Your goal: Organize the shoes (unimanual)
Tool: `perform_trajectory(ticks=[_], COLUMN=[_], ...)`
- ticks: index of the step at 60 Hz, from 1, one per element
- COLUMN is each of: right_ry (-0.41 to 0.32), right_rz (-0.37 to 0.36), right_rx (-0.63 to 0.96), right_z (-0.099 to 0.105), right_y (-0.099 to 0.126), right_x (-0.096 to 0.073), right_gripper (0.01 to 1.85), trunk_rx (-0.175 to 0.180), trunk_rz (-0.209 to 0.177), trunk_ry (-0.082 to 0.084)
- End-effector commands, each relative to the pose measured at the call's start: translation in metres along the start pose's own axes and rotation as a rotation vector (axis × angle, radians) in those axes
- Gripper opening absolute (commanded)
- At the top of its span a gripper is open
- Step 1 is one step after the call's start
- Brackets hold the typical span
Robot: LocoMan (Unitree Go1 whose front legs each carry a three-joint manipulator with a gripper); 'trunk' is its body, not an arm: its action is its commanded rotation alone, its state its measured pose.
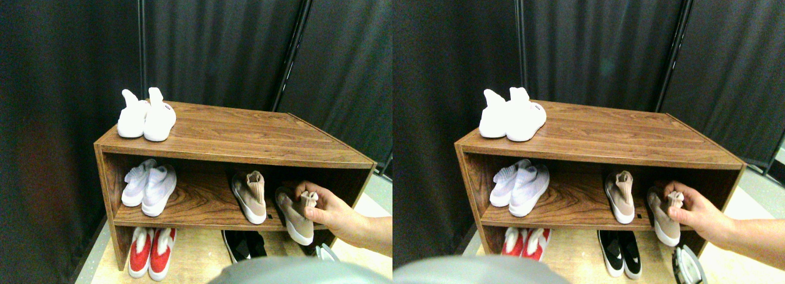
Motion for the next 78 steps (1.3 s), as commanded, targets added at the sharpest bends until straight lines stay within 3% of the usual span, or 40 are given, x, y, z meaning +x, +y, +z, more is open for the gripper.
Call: perform_trajectory(ticks=[1,30,78], right_ry=[-0.006,-0.026,-0.019], right_rz=[0.042,0.042,0.046], right_rx=[0.002,-0.005,0.010], right_z=[0.0002,0.0044,0.0025], right_y=[0.0096,0.0094,0.0092], right_x=[-0.0011,-0.0076,-0.0029], right_gripper=[0.06,0.06,0.06], trunk_rx=[-0.006,0.001,0.004], trunk_rz=[0.001,-0.009,-0.022], trunk_ry=[-0.005,0.002,0.017])
